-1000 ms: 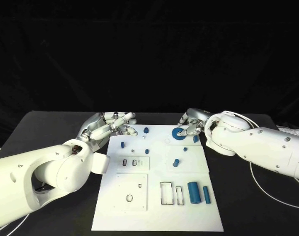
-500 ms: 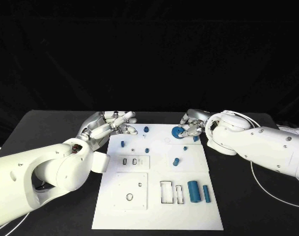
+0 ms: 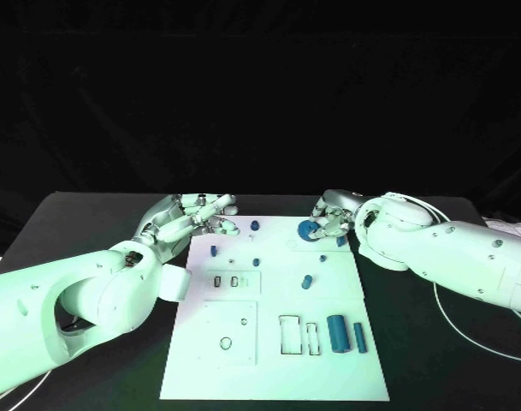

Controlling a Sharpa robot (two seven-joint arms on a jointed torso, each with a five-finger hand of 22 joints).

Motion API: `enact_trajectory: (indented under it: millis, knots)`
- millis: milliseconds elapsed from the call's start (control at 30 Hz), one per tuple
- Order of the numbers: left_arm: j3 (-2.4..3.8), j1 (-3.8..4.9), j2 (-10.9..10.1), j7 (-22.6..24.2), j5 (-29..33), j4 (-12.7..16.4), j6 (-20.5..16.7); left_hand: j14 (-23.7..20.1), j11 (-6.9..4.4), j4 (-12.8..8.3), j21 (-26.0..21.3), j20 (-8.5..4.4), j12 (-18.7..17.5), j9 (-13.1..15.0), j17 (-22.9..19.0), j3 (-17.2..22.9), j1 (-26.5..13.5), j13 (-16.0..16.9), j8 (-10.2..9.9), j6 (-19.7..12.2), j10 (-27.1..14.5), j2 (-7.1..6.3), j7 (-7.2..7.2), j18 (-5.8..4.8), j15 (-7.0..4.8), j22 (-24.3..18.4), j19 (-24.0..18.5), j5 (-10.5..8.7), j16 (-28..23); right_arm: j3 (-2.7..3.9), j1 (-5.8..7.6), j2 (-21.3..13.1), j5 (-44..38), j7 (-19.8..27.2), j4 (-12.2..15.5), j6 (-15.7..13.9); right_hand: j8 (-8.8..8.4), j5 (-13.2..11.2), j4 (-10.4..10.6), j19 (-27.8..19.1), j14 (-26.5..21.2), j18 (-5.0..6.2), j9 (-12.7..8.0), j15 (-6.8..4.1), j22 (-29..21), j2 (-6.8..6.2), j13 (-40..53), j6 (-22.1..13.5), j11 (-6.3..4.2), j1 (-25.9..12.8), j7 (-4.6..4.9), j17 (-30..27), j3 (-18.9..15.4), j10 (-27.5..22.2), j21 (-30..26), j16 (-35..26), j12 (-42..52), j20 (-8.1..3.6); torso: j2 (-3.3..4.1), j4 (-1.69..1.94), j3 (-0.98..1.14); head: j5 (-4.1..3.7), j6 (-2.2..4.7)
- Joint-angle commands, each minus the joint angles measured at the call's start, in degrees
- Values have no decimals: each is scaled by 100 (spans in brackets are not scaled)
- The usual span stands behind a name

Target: Assemble the parts on the task board

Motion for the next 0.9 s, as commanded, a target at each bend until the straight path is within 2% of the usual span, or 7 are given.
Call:
enact_trajectory:
  millis: [33,333,433,533,733,900]
  knots:
    - [4,6,9,19,8,4,122,-29,24,-47,11,21,-39,-5,9,2,37,8,-30,-7,10,29,39,54,17,9,-30,-11,-18,-41,-81,38,-367,-150,-16,87,18,-31,-18,354,536,-54,10,2,1119,57,940,41,-21,-10,5,1207,23,255,29,29,40,-14,4,6,0,0,-17]
    - [4,6,1,7,8,6,127,-29,24,-48,11,21,-40,-5,10,2,38,8,-30,-7,10,30,39,54,17,9,-30,-11,-19,-47,-135,67,-595,-304,-22,114,0,-143,17,365,533,-58,1,-4,1136,-17,919,37,-25,-112,-3,1193,-31,237,35,23,5,-23,-3,2,-4,10,-41]
    - [4,6,-1,5,8,6,129,-30,24,-52,11,21,-43,-5,14,7,42,8,-32,-6,11,35,39,54,17,9,-31,-11,-22,-48,-141,67,-606,-306,-17,151,11,-123,24,371,533,-59,6,-7,1144,-14,929,63,-30,-121,-10,1193,-32,242,38,22,13,-24,-1,-1,-2,7,-46]
    - [4,6,-1,3,8,6,130,-30,24,-52,11,21,-43,-5,14,7,42,8,-32,-6,11,35,39,54,17,9,-31,-11,-22,-48,-146,70,-572,-282,-9,132,60,-37,12,385,533,-64,34,-27,1165,40,958,176,-59,-82,-43,1196,20,262,45,24,38,-37,-3,0,-1,-1,-45]
    - [4,6,-1,-3,8,6,133,-31,24,-57,11,21,-46,-5,18,11,47,8,-34,-7,10,39,39,54,17,9,-32,-10,-25,-49,-150,61,-485,-191,41,-279,160,91,-77,468,543,-92,105,-105,1287,265,1145,436,-152,90,-147,1240,268,398,89,47,238,-97,-3,3,1,-8,-35]
    - [4,6,-5,-5,8,-2,133,-31,24,-65,12,20,-52,-5,26,17,55,8,-38,-8,10,45,40,55,16,10,-34,-10,-30,-49,-152,35,-552,-142,187,-775,192,213,-167,553,546,-121,153,-155,1412,311,1288,561,-206,139,-203,1255,420,496,133,55,394,-151,-1,1,-1,0,-20]
